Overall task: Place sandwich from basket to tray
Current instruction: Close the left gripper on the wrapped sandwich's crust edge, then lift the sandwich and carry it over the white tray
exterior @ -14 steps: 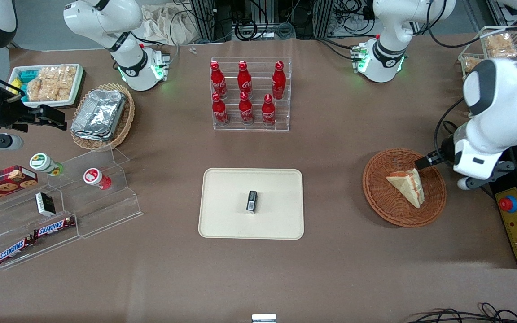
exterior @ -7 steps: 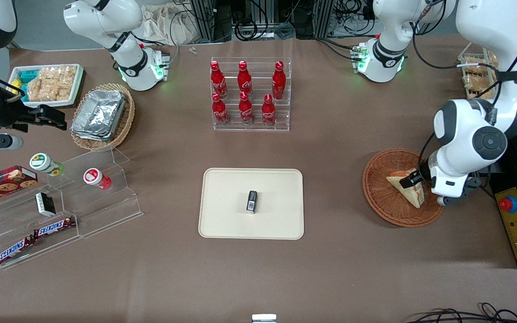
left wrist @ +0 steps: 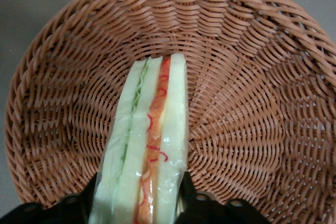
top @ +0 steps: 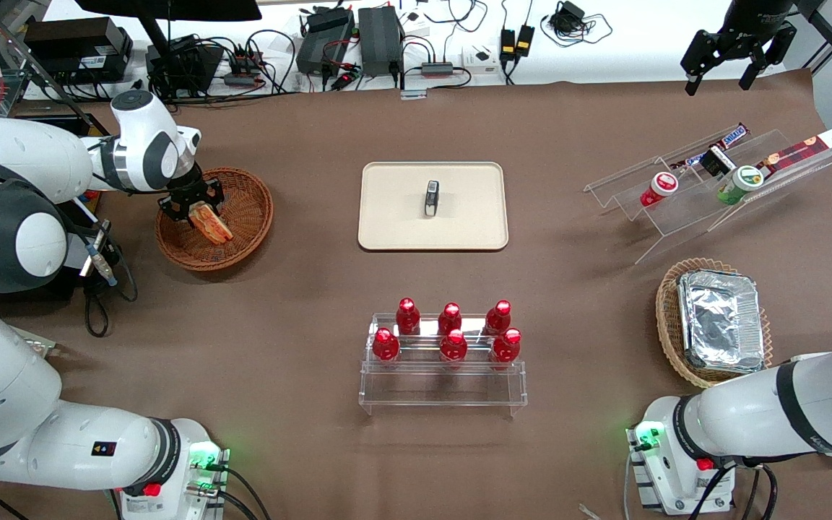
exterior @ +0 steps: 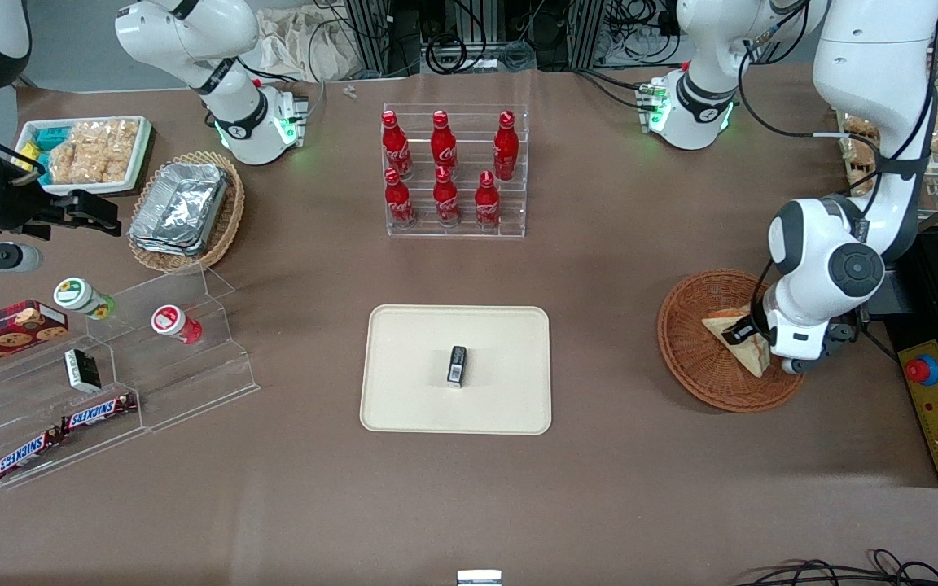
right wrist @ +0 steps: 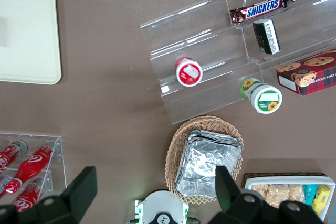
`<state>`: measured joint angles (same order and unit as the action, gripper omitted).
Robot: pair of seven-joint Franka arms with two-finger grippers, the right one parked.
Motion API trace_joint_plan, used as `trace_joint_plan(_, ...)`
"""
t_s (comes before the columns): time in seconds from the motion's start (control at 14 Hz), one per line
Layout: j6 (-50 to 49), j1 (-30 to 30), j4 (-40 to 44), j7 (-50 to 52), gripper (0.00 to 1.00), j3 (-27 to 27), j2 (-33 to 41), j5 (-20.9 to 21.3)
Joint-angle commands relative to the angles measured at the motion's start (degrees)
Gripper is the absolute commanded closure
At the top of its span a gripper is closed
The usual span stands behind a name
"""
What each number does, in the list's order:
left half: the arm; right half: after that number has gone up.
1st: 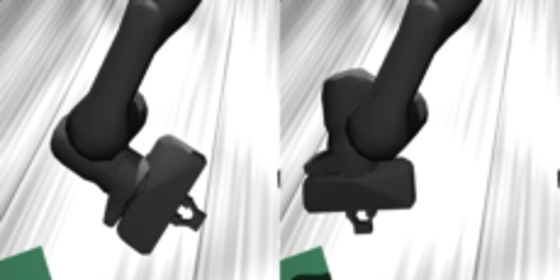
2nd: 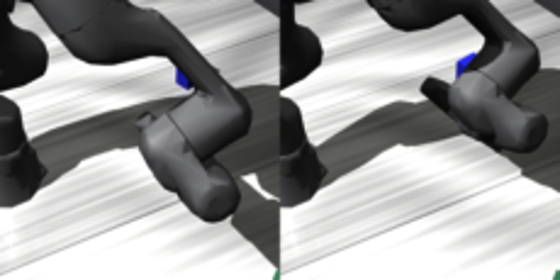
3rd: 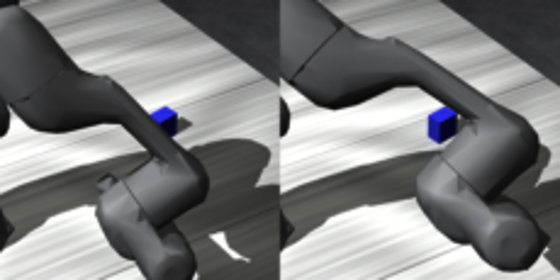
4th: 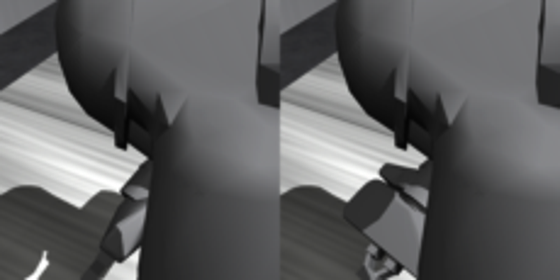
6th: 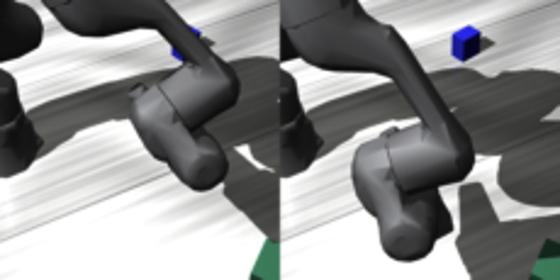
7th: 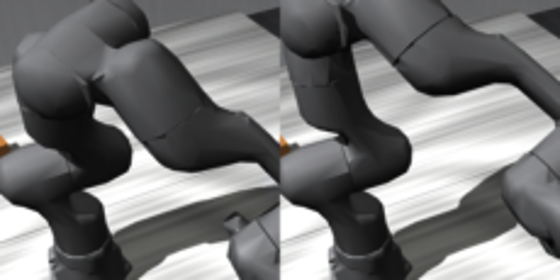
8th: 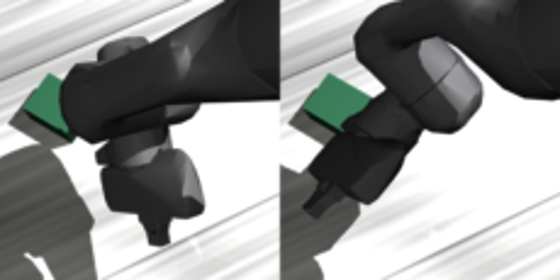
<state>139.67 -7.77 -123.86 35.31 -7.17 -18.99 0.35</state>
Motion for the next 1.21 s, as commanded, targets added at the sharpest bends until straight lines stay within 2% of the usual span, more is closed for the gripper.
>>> trace_joint_plan(0.0, 0.4, 0.1, -0.4, 1.7, 1.00, -0.3, 1.2, 0.9)
trace_joint_plan(0.14, -3.9, 0.1, 0.8, 2.5, 1.00, -0.3, 5.8, 0.9)
trace_joint_plan(0.36, -25.7, -0.8, 11.2, 1.1, 1.00, 0.7, 10.2, 0.7)
trace_joint_plan(0.57, -39.4, -1.5, 20.9, -2.2, 1.00, 5.4, 10.3, -0.3)
trace_joint_plan(0.86, -40.5, -1.6, 25.5, -9.0, 1.00, 14.3, 8.3, -7.2)
trace_joint_plan(1.14, -31.9, -1.9, 26.5, -6.6, 1.00, 23.8, 4.3, -7.1)
